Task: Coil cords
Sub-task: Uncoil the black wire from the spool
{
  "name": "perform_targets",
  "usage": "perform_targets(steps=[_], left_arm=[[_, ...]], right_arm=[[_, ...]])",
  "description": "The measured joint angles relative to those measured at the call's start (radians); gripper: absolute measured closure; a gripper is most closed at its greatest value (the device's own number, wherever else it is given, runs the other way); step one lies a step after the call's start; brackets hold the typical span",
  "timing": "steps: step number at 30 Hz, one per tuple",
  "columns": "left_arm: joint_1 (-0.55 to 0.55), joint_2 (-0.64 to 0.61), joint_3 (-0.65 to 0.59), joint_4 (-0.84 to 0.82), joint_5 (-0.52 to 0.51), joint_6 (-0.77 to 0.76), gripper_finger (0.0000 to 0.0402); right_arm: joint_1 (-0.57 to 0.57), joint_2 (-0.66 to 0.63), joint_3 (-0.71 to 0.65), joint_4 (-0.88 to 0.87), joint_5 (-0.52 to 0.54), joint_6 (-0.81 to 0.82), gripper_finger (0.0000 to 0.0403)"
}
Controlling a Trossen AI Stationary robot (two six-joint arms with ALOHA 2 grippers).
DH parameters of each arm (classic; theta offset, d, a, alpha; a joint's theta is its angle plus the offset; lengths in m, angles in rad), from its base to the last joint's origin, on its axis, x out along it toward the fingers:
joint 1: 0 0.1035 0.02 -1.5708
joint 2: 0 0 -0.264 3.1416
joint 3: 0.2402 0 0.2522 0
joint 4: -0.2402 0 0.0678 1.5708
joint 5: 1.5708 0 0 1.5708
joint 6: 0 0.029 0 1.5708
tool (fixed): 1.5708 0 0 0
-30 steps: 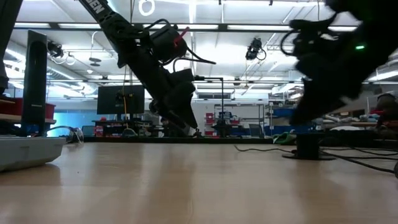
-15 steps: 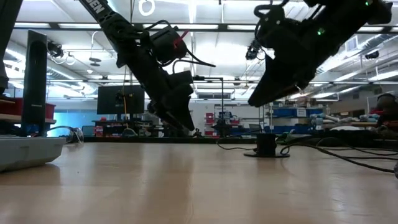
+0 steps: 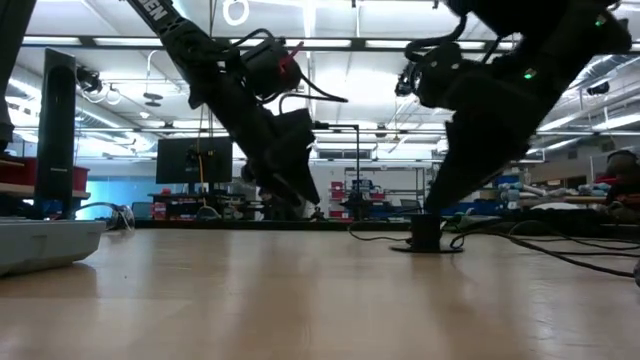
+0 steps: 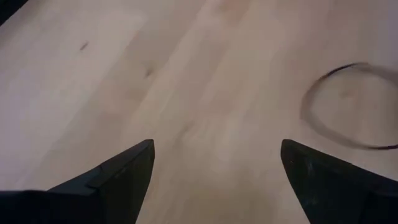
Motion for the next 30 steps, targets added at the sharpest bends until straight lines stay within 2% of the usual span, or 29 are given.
perform_targets(steps=[4, 10, 13, 18, 20, 30], left_arm=[[-0.032, 0.0, 0.001, 0.027, 0.013, -0.002, 0.0049], [-0.051, 0.0, 0.001, 0.027, 0.004, -0.002, 0.0049], [-0.052, 0.0, 0.001, 0.025, 0.004, -0.002, 0.0049], [-0.054, 0.0, 0.001, 0.013, 0.056, -0.009, 0.0049], [-0.06, 0.0, 0.001, 0.01, 0.072, -0.013, 0.0049], [-0.127, 0.0, 0.001, -0.003, 0.058, -0.07, 0.0049]], right_arm=[[-0.031, 0.048, 0.003, 0.09, 0.026, -0.045, 0.0252], [-0.132, 0.127, 0.0, 0.393, 0.026, -0.261, 0.0253], [-0.179, 0.138, 0.0, 0.432, 0.023, -0.297, 0.0253], [-0.197, 0.084, 0.0, 0.408, 0.021, -0.313, 0.0253], [-0.188, 0.057, 0.0, 0.347, 0.023, -0.316, 0.0254], [-0.173, 0.009, 0.0, 0.093, 0.045, -0.209, 0.0254]])
